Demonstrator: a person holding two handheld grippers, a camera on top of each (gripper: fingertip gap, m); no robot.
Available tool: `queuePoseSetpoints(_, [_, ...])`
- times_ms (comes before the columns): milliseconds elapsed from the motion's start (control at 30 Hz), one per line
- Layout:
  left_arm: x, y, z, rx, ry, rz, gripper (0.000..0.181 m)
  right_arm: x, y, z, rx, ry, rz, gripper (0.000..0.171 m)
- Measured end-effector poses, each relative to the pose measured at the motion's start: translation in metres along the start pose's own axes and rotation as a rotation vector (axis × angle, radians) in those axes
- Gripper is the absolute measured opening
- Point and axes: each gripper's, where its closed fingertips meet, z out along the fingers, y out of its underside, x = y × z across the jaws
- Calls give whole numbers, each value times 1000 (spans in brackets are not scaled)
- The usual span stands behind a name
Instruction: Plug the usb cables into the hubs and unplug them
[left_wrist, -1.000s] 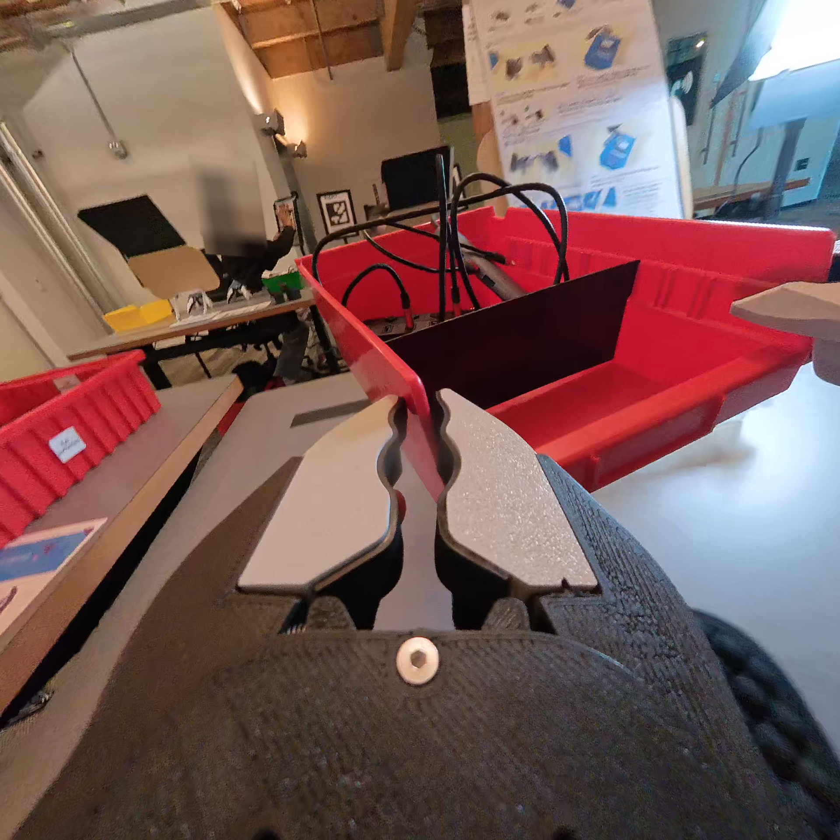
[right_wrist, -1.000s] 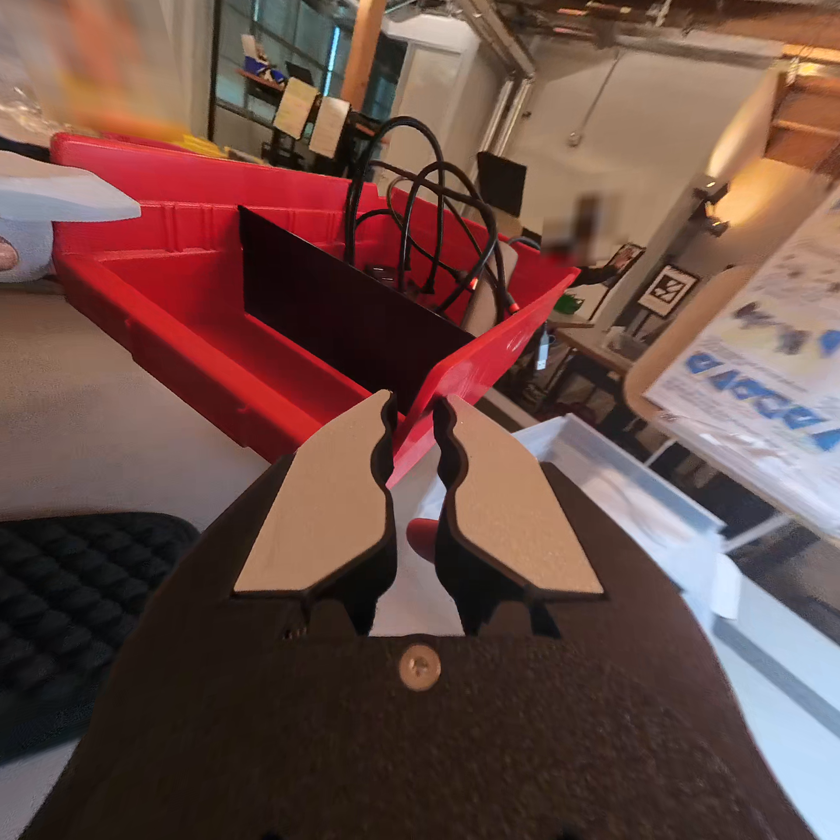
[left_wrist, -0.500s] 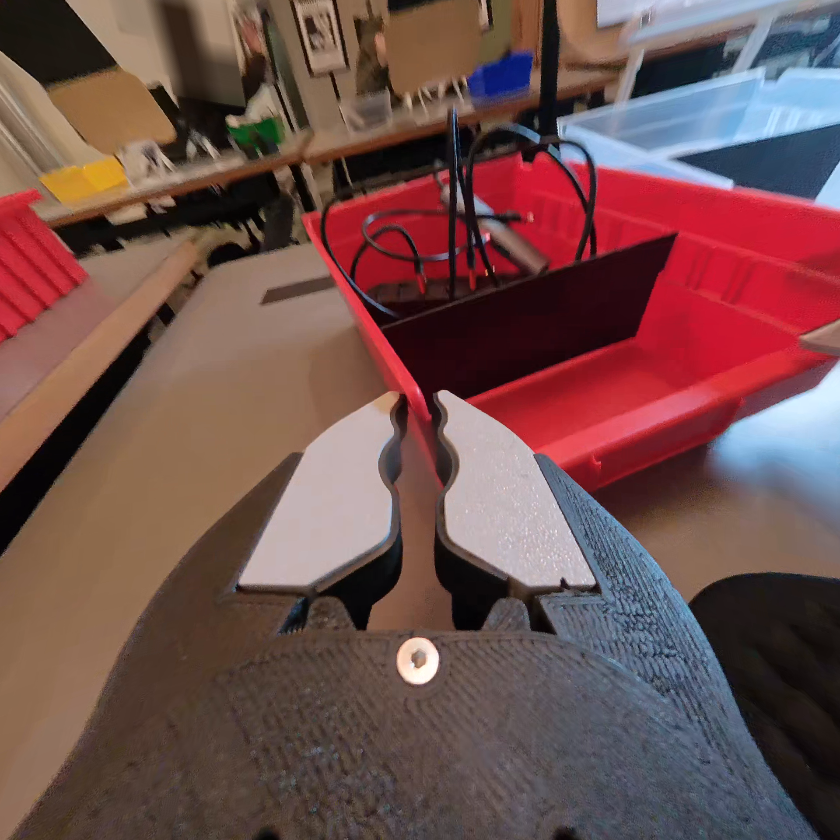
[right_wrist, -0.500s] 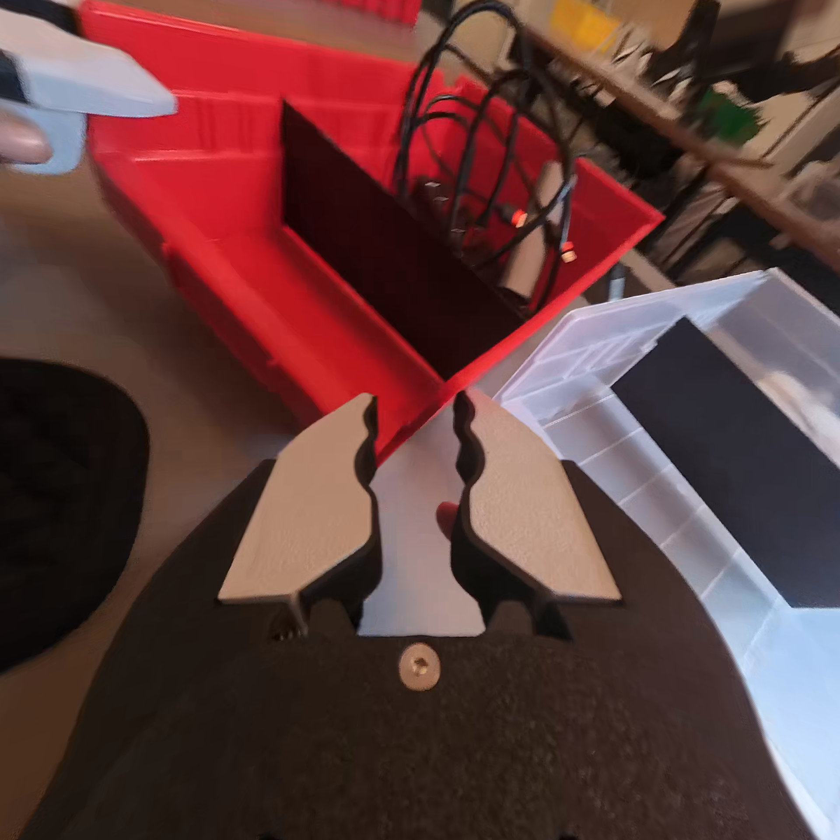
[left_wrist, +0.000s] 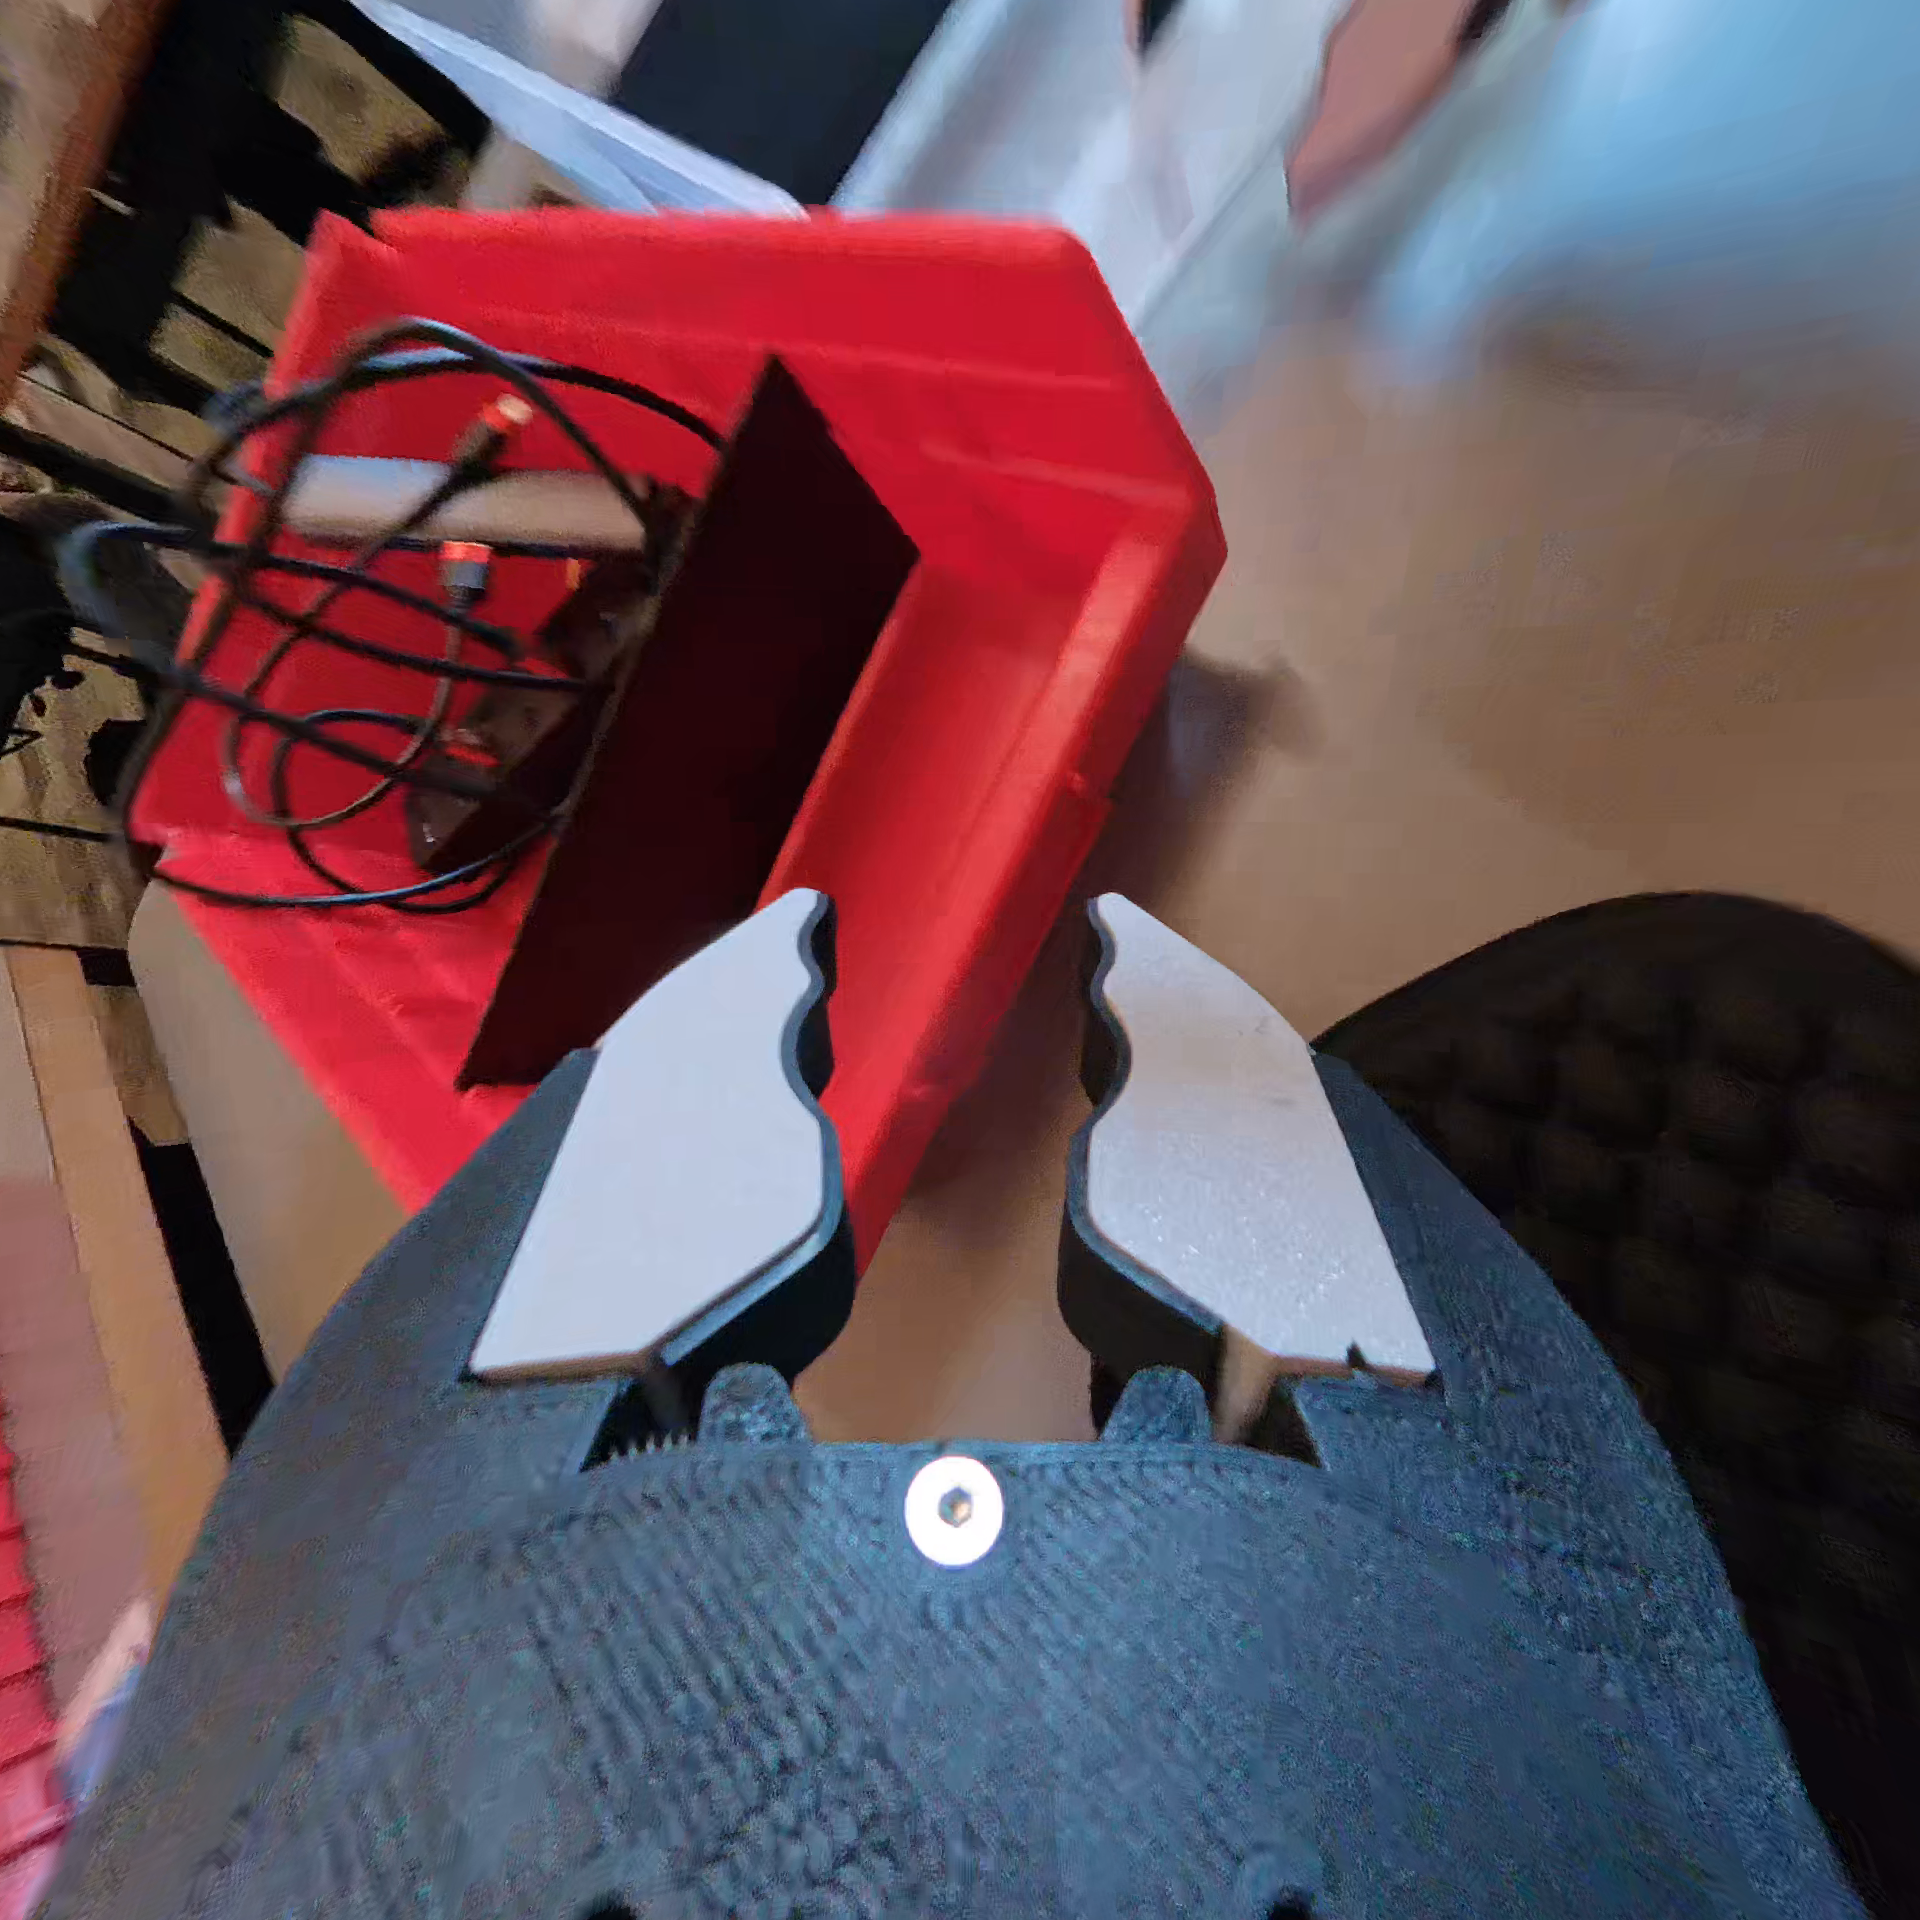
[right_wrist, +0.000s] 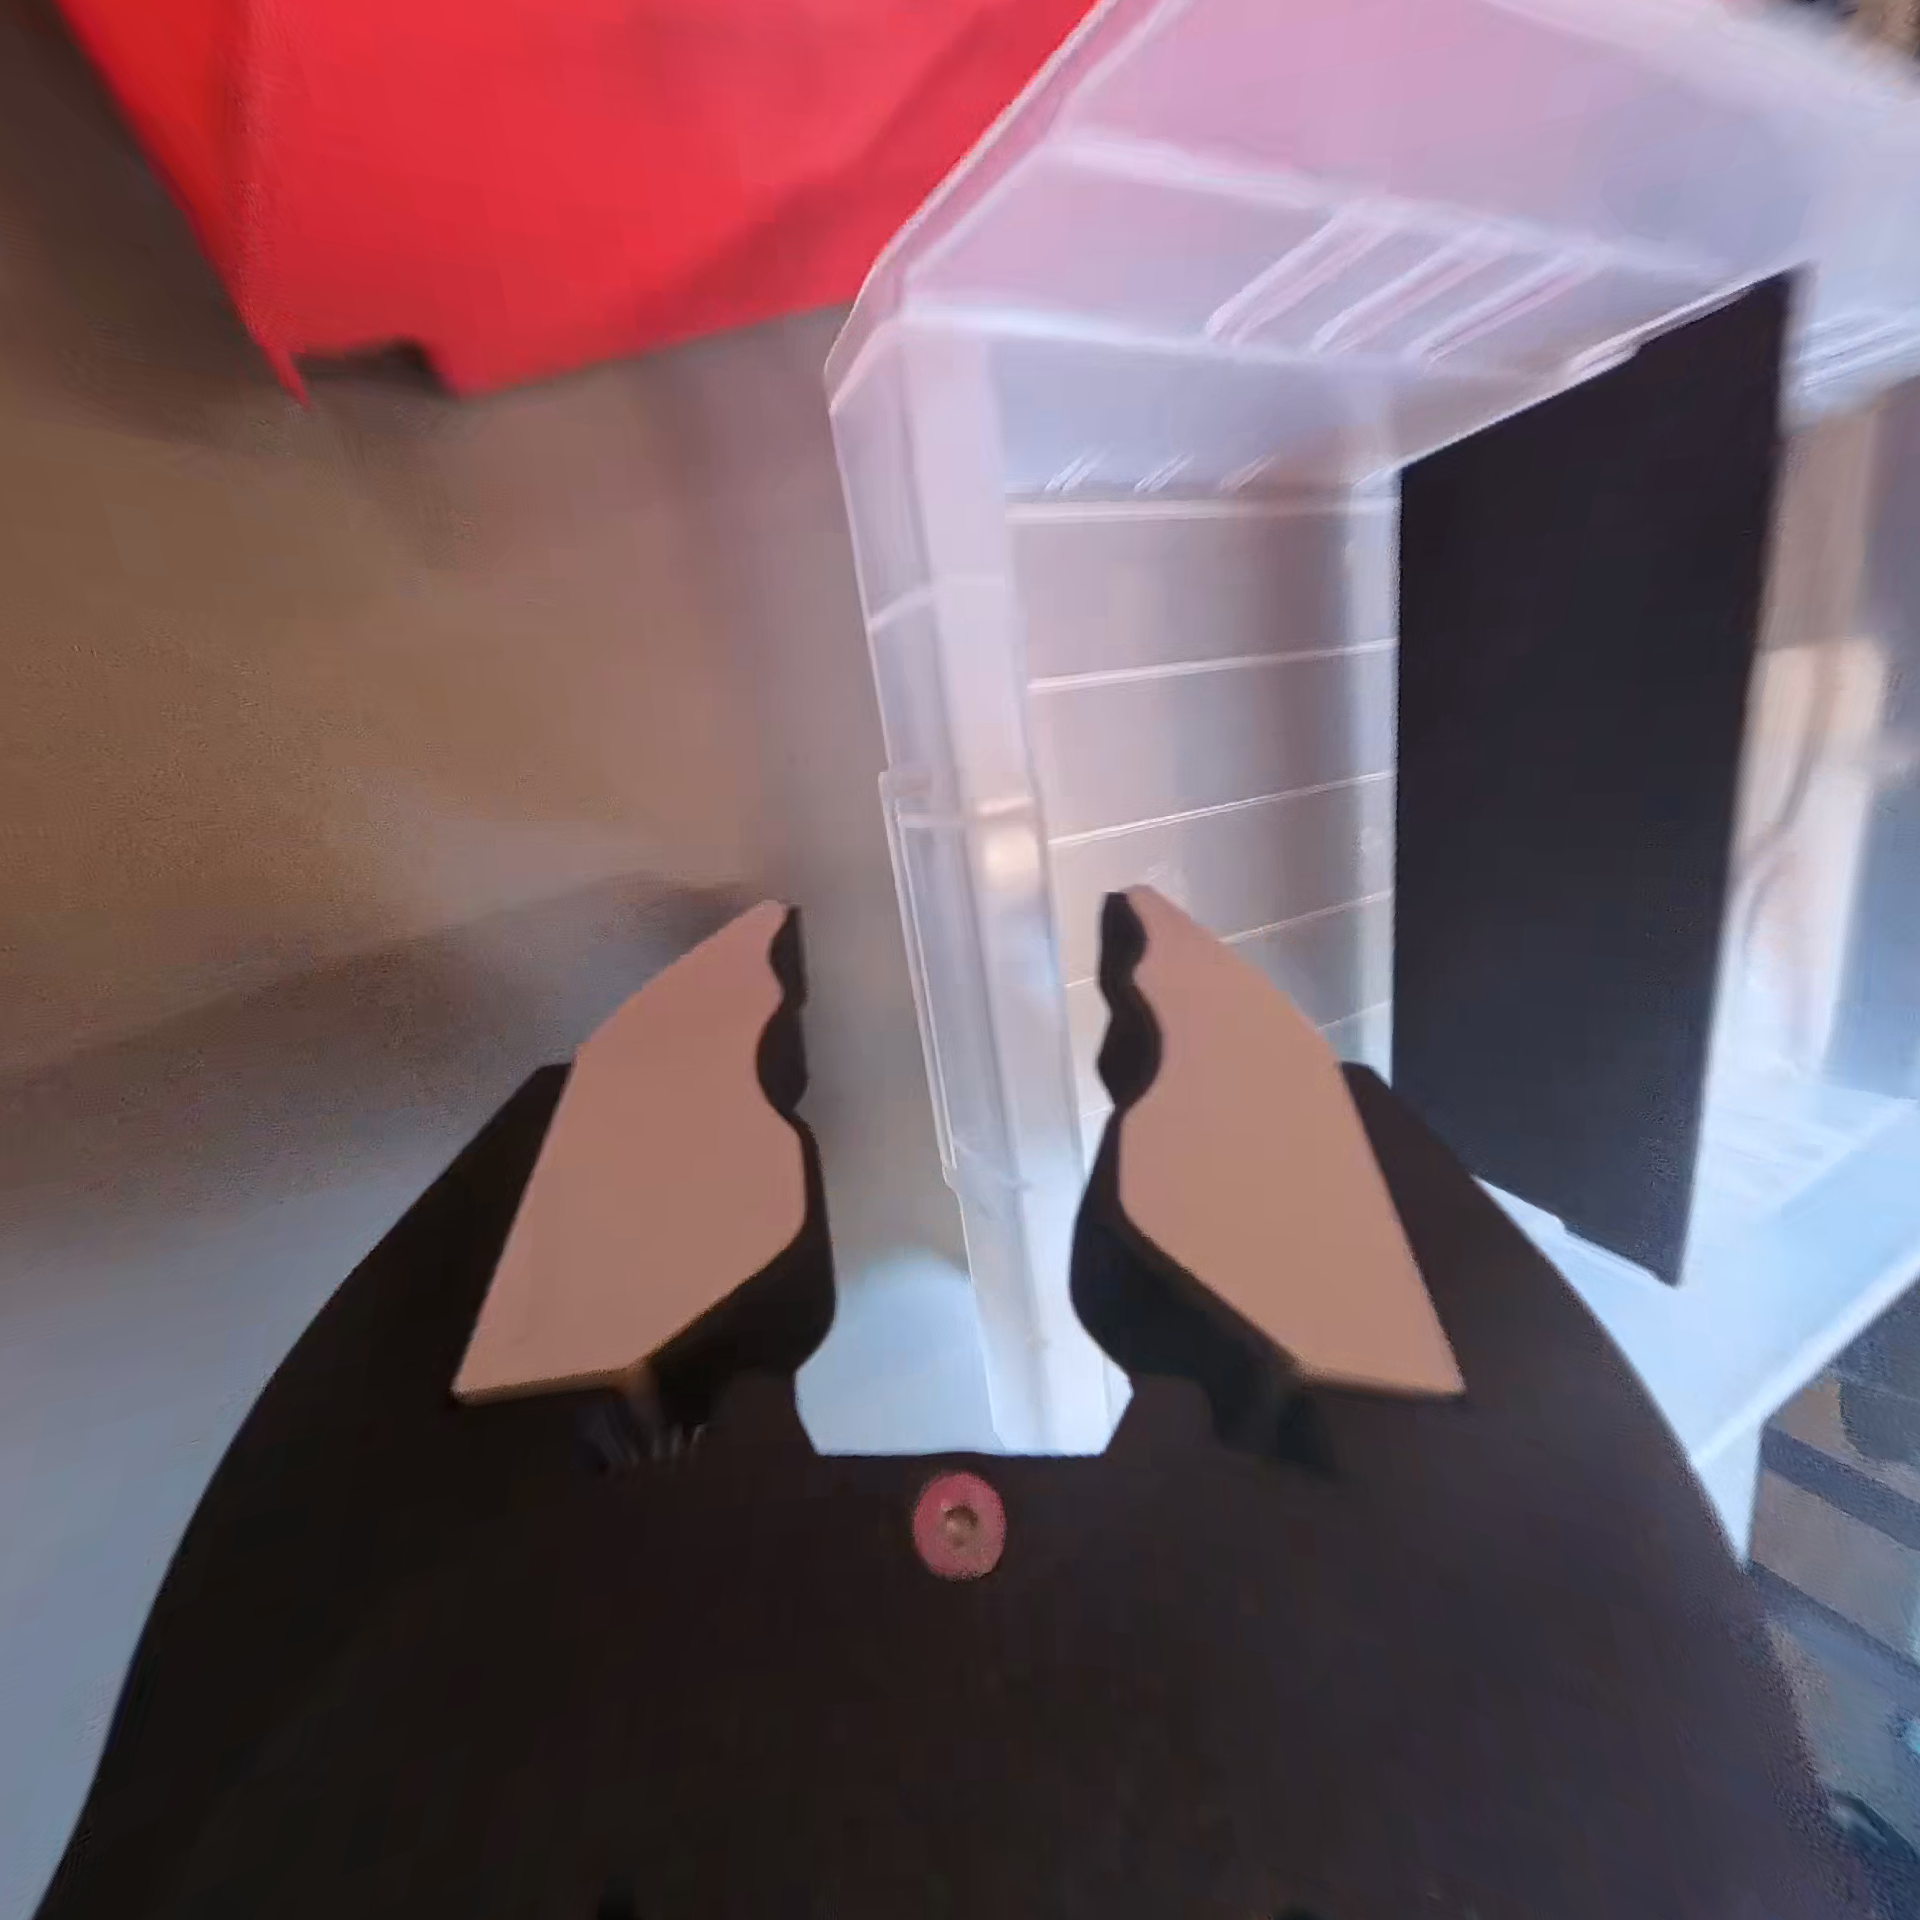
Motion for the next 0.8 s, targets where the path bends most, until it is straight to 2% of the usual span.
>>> queuePoseSetpoints(33, [1, 5, 12, -49, 6, 37, 47, 4, 4, 4, -16, 31, -20, 40])
queuePoseSetpoints(67, [1, 11, 23, -91, 18, 60, 47, 6, 7, 4, -8, 57, -32, 32])
queuePoseSetpoints(200, [7, 25, 48, -170, 78, 121, 40, 0, 38, -15, 26, 83, 9, 33])
queuePoseSetpoints(233, [10, 24, 50, -160, 96, 130, 35, -3, 51, -22, 32, 92, 28, 34])
queuePoseSetpoints(433, [11, 20, 51, -76, 36, 166, 34, -45, 136, -84, 75, 162, 149, 38])
queuePoseSetpoints(567, [11, 19, 51, -64, 20, 177, 34, -64, 191, -114, 7, 264, 181, 37])
queuePoseSetpoints(700, [11, 14, 55, -50, 34, 190, 34, -46, 237, -121, -66, 332, 207, 36])
queuePoseSetpoints(800, [6, 9, 61, -44, 36, 186, 34, -21, 253, -114, -80, 349, 179, 34])
